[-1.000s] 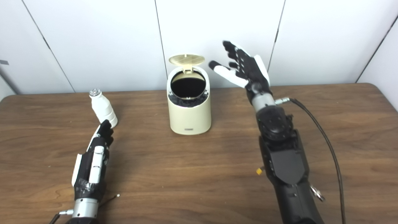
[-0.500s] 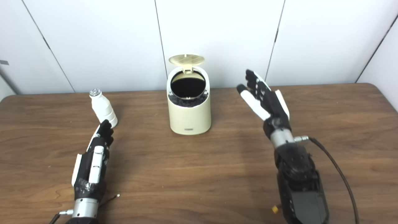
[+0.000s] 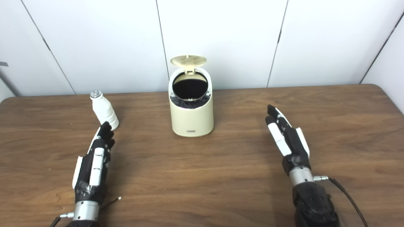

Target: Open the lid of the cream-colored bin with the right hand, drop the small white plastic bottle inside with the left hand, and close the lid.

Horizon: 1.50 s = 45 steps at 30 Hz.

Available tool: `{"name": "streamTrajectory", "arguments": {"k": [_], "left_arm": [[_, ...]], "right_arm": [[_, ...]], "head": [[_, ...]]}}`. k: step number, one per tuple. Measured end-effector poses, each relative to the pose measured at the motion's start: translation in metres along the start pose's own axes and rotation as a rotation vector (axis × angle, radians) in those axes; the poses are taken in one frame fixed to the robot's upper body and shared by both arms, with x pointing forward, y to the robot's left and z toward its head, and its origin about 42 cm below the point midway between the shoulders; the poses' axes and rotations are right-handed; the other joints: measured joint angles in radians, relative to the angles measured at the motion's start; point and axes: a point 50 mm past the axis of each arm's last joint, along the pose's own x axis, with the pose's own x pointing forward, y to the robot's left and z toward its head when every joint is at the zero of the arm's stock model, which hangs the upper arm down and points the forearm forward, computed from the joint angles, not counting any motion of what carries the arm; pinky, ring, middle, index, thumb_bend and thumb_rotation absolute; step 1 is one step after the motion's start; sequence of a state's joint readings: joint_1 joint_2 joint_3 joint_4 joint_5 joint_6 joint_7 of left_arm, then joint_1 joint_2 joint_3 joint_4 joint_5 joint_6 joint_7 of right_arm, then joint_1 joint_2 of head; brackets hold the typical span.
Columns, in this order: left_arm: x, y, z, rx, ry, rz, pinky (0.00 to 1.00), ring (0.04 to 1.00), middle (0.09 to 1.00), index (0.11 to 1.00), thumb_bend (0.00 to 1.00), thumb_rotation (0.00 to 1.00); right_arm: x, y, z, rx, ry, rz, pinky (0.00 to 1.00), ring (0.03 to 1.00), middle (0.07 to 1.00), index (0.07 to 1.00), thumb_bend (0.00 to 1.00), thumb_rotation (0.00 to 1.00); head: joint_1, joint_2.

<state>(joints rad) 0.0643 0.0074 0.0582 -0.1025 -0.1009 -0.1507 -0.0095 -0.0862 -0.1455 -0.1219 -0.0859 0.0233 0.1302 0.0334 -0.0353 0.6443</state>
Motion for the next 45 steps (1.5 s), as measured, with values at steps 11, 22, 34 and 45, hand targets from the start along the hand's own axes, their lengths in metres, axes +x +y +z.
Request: {"name": "streamTrajectory", "arguments": {"k": [11,22,34,45], "left_arm": [[0.000,0.001,-0.001,0.003,0.014,-0.003,1.00,0.984,0.976,0.966,0.53,0.78],[0.001,0.007,-0.001,0.026,0.026,-0.008,1.00,0.981,0.976,0.971,0.58,0.78],[0.000,0.009,-0.002,0.038,0.026,-0.004,0.97,0.969,0.965,0.963,0.57,0.77],[-0.001,0.005,-0.003,0.071,0.022,0.003,0.98,0.971,0.958,0.953,0.60,0.78]], "right_arm": [[-0.027,-0.007,-0.021,0.116,-0.035,0.013,1.00,0.960,0.946,0.909,0.60,0.81],[-0.027,0.002,-0.019,0.175,-0.075,0.011,1.00,0.963,0.953,0.916,0.56,0.77],[-0.022,0.004,-0.018,0.181,-0.131,0.012,1.00,0.971,0.951,0.932,0.62,0.79],[-0.022,-0.001,-0.019,0.208,-0.141,0.009,1.00,0.971,0.958,0.929,0.67,0.76]], "head": [[-0.005,0.008],[0.058,-0.014],[0.178,-0.054],[0.248,-0.072]]}}
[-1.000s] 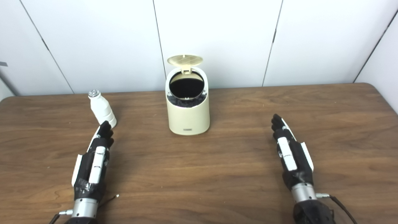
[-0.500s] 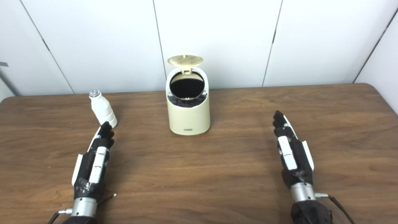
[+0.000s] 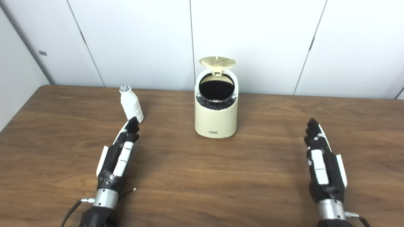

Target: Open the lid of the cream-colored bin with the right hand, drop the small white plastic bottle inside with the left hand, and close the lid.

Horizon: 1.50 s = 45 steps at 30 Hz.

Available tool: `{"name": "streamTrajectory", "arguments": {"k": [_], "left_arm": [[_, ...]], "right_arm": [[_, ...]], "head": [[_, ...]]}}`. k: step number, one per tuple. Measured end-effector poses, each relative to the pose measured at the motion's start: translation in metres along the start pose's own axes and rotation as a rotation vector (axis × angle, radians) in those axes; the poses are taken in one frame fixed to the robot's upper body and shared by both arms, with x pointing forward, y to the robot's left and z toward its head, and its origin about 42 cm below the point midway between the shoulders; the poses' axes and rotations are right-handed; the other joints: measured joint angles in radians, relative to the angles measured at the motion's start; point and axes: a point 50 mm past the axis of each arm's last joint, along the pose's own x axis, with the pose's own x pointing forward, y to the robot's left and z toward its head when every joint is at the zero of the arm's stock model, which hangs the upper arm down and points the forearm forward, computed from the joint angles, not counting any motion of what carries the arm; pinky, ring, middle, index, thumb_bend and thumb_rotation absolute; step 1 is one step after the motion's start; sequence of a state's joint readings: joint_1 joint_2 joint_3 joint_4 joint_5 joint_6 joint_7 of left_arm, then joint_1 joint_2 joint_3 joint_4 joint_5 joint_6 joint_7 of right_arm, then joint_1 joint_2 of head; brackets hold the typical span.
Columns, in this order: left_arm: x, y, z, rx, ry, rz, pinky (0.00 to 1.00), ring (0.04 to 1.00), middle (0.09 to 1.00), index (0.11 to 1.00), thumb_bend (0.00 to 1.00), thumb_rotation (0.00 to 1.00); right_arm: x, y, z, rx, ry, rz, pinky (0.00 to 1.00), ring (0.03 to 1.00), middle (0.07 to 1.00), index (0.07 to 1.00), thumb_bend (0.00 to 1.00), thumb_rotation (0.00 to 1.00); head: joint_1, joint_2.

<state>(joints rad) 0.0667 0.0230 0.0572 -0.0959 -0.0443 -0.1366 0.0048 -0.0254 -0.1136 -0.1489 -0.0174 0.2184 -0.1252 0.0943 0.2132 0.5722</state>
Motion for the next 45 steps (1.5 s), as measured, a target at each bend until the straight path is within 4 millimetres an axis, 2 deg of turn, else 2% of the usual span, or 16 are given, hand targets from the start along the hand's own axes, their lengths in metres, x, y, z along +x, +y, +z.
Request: {"name": "streamTrajectory", "arguments": {"k": [6,9,12,14,16,18,20,24,26,29,31,34,45], "left_arm": [[0.000,-0.001,0.001,0.020,-0.002,0.011,0.99,0.968,0.956,0.954,0.59,0.75],[-0.001,0.001,0.003,0.045,0.010,0.040,1.00,0.971,0.953,0.950,0.58,0.69],[-0.008,0.006,0.006,0.072,0.042,0.063,0.97,0.963,0.945,0.939,0.58,0.61],[-0.013,0.010,0.012,0.133,0.065,0.085,0.92,0.939,0.929,0.927,0.60,0.61],[-0.013,0.017,0.027,0.191,0.069,0.113,0.94,0.948,0.934,0.927,0.66,0.55],[-0.009,0.026,0.045,0.224,0.043,0.139,0.92,0.931,0.928,0.921,0.73,0.49],[-0.002,0.033,0.056,0.248,0.022,0.158,0.90,0.916,0.924,0.920,0.76,0.47],[0.012,0.038,0.070,0.333,0.039,0.174,0.83,0.877,0.907,0.919,0.82,0.40],[0.018,0.040,0.074,0.368,0.051,0.184,0.83,0.884,0.914,0.928,0.82,0.40],[0.027,0.045,0.079,0.416,0.063,0.183,0.87,0.917,0.938,0.953,0.82,0.41],[0.031,0.048,0.081,0.452,0.080,0.184,0.92,0.950,0.959,0.972,0.82,0.39],[0.040,0.052,0.079,0.501,0.116,0.168,0.92,0.960,0.963,0.976,0.82,0.37],[0.082,0.063,0.049,0.626,0.218,0.127,0.83,0.916,0.937,0.958,0.89,0.38]], "right_arm": [[-0.001,0.000,0.002,-0.003,0.001,-0.004,1.00,0.970,0.962,0.936,0.64,0.79],[-0.002,0.000,0.002,-0.011,0.012,-0.004,1.00,0.969,0.961,0.935,0.65,0.80],[-0.003,0.001,0.003,-0.011,0.018,-0.001,1.00,0.969,0.958,0.931,0.65,0.79],[-0.004,0.001,0.003,-0.011,0.024,-0.001,1.00,0.971,0.959,0.932,0.65,0.78],[-0.005,0.000,0.003,-0.012,0.031,-0.004,1.00,0.961,0.950,0.923,0.66,0.78],[-0.007,0.000,0.002,-0.009,0.041,-0.005,1.00,0.971,0.960,0.933,0.64,0.78],[-0.008,0.000,0.002,-0.008,0.047,-0.002,1.00,0.974,0.961,0.936,0.63,0.78],[-0.008,0.001,0.001,-0.005,0.065,0.000,1.00,0.974,0.962,0.929,0.63,0.78],[-0.008,0.002,0.002,-0.004,0.068,-0.003,1.00,0.974,0.963,0.929,0.63,0.78],[-0.008,0.002,0.001,-0.003,0.073,-0.004,1.00,0.977,0.965,0.930,0.63,0.79],[-0.008,0.002,0.001,-0.002,0.075,-0.004,1.00,0.981,0.969,0.931,0.62,0.80],[-0.008,0.002,0.001,-0.002,0.076,-0.003,1.00,0.975,0.966,0.928,0.63,0.80],[-0.008,0.002,0.001,-0.002,0.075,-0.004,1.00,0.964,0.952,0.929,0.64,0.79]], "head": [[0.002,0.006],[-0.005,0.011],[-0.009,0.014],[-0.011,0.017],[-0.011,0.021],[-0.011,0.025],[-0.011,0.025],[-0.011,0.026],[-0.011,0.026],[-0.011,0.028],[-0.011,0.028],[-0.014,0.029],[-0.021,0.035]]}}
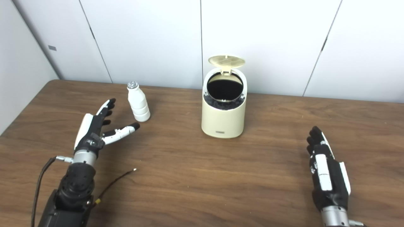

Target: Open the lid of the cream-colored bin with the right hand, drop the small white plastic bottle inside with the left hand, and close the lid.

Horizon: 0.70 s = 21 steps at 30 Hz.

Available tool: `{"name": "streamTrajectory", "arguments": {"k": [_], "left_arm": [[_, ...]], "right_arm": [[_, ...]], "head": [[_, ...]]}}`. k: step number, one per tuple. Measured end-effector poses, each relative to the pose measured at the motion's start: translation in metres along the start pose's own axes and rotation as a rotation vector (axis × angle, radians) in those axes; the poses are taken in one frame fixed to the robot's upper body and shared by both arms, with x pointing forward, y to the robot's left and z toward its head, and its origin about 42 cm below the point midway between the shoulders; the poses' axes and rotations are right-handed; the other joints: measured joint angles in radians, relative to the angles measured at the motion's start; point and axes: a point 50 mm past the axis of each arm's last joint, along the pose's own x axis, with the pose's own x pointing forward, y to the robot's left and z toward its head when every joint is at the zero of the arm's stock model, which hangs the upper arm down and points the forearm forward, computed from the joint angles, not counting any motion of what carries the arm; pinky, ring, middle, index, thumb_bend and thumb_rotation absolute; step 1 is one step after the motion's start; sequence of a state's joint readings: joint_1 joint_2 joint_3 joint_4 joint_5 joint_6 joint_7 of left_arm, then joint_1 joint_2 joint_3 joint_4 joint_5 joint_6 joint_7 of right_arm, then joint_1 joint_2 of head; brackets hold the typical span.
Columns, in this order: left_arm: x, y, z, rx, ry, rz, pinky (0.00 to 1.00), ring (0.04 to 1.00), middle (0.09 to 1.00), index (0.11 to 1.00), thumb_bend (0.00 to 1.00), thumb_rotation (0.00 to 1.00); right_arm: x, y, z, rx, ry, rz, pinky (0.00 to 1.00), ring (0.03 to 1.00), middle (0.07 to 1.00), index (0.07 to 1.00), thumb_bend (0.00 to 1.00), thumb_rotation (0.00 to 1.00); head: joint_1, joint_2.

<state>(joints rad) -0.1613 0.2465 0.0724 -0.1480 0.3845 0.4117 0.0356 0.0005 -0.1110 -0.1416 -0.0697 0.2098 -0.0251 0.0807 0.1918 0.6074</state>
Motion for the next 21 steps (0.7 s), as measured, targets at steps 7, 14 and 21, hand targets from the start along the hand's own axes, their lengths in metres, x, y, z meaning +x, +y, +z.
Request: {"name": "streamTrajectory", "arguments": {"k": [7,14,21], "left_arm": [[0.025,-0.002,-0.008,0.062,0.000,-0.024,0.81,0.904,0.922,0.938,0.89,0.41],[0.042,-0.001,-0.009,0.089,-0.002,-0.029,0.81,0.902,0.920,0.926,0.85,0.45],[0.051,-0.001,-0.006,0.082,0.005,-0.027,0.83,0.904,0.913,0.923,0.86,0.40]], "right_arm": [[0.000,0.000,0.000,0.000,0.000,0.000,1.00,0.963,0.952,0.930,0.61,0.81],[0.000,0.002,-0.001,-0.028,0.024,0.003,1.00,0.999,0.949,0.951,0.58,0.84],[0.000,0.005,-0.001,-0.063,0.029,0.011,1.00,1.000,0.944,0.954,0.59,0.85]], "head": [[-0.002,0.002],[-0.008,0.005],[-0.015,0.008]]}}
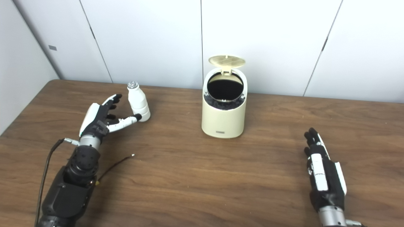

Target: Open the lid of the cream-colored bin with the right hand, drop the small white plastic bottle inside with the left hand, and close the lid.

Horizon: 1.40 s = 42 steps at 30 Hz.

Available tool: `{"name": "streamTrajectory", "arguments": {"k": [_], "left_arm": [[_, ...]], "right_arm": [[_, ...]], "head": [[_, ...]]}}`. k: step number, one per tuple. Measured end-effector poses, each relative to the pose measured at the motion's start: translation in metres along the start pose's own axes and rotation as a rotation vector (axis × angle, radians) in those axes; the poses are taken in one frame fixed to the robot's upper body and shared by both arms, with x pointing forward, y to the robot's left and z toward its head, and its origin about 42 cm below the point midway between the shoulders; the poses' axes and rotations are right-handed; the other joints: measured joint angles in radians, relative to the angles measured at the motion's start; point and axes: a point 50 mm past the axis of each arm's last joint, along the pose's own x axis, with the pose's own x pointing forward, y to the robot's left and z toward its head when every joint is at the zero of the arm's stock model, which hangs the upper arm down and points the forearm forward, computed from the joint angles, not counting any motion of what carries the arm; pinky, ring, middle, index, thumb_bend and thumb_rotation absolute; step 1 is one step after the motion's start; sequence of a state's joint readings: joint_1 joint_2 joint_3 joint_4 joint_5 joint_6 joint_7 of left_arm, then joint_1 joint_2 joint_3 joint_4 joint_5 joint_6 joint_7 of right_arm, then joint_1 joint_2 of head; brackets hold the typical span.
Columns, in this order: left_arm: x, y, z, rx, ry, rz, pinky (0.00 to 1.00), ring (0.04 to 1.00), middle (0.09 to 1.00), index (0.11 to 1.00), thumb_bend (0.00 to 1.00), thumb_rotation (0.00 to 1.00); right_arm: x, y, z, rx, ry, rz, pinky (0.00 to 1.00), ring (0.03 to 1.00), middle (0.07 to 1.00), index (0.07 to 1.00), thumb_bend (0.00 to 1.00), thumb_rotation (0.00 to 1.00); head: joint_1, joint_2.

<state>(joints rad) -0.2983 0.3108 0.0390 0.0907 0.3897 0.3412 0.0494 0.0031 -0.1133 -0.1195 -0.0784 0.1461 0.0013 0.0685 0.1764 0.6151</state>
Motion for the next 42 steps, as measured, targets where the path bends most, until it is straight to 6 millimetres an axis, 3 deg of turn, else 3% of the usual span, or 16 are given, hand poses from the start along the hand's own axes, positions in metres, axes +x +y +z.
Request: {"name": "streamTrajectory", "arguments": {"k": [12,42], "left_arm": [[0.006,-0.005,0.012,0.029,-0.029,-0.011,0.87,0.920,0.894,0.885,0.87,0.40],[0.010,-0.003,0.018,0.032,-0.080,-0.014,0.80,0.848,0.815,0.817,0.85,0.35]], "right_arm": [[0.000,0.001,0.001,-0.010,0.007,-0.002,1.00,0.995,0.939,0.948,0.61,0.85],[0.000,0.004,0.001,-0.046,0.009,0.001,1.00,0.996,0.945,0.958,0.61,0.89]], "head": [[-0.003,0.008],[-0.015,0.017]]}}
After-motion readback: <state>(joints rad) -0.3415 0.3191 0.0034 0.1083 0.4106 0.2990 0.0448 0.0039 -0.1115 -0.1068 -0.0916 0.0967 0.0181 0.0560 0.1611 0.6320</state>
